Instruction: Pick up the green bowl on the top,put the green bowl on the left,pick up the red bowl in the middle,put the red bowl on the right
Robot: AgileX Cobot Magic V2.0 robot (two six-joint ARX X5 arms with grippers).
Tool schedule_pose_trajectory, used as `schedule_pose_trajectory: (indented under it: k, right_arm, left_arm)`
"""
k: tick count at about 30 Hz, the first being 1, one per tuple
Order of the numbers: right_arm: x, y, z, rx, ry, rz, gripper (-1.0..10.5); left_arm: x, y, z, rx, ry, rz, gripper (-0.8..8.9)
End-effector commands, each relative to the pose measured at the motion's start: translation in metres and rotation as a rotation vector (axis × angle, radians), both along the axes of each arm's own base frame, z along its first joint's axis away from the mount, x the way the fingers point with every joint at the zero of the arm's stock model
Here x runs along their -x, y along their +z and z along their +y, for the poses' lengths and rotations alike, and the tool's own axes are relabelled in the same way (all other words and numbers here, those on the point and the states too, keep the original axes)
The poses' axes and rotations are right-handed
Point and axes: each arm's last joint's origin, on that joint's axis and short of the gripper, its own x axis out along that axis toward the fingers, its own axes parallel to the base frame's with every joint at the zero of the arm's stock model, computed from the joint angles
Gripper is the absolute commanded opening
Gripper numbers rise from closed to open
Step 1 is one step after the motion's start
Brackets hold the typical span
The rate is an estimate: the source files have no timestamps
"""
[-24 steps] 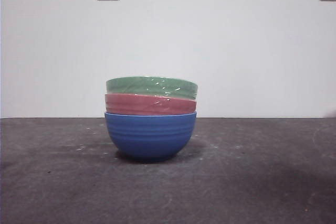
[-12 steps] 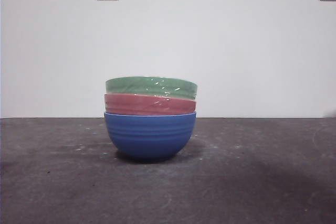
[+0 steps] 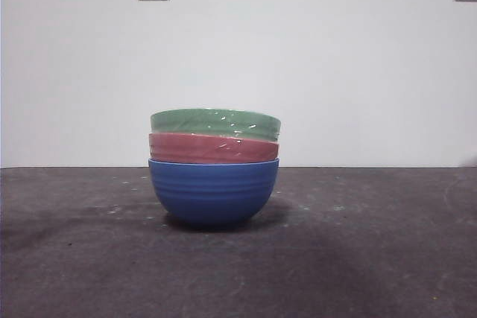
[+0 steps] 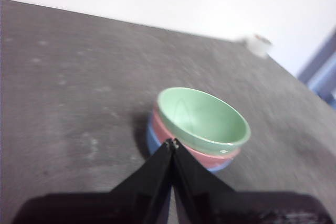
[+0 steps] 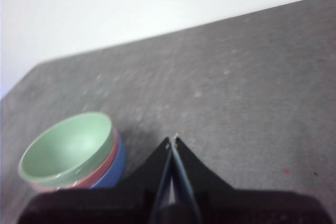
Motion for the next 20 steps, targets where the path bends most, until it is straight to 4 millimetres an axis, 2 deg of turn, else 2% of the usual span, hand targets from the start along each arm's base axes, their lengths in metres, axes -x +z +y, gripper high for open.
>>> schedule_pose_trajectory:
  k: [1, 7, 14, 15, 17, 18, 20]
  right_arm:
    - [-0.011, 0.014, 0.004, 0.113, 0.096, 0.018, 0.0]
    - [-0.036, 0.028, 0.011, 0.206, 0.261, 0.127, 0.0]
    - [-0.052, 0.021, 0.014, 0.216, 0.283, 0.199, 0.2]
    - [-0.054, 0.020, 0.014, 0.217, 0.282, 0.207, 1.1]
    - [-0.054, 0.020, 0.014, 0.217, 0.281, 0.207, 2.9]
    - [-0.054, 0.020, 0.014, 0.217, 0.281, 0.206, 2.9]
    - [-0.054, 0.020, 0.014, 0.213, 0.279, 0.208, 2.9]
  left_arm:
    - [-0.013, 0.014, -0.002, -0.078, -0.091, 0.005, -0.06]
    - [-0.040, 0.041, -0.007, -0.143, -0.220, 0.091, -0.05]
    - [-0.057, 0.051, -0.015, -0.127, -0.347, 0.137, 0.03]
    - [-0.057, 0.050, -0.017, -0.135, -0.357, 0.134, 0.58]
    - [-0.057, 0.050, -0.021, -0.148, -0.366, 0.132, 2.79]
    - [-0.057, 0.050, -0.023, -0.157, -0.366, 0.135, 3.40]
    - [-0.059, 0.048, -0.030, -0.160, -0.387, 0.146, 3.47]
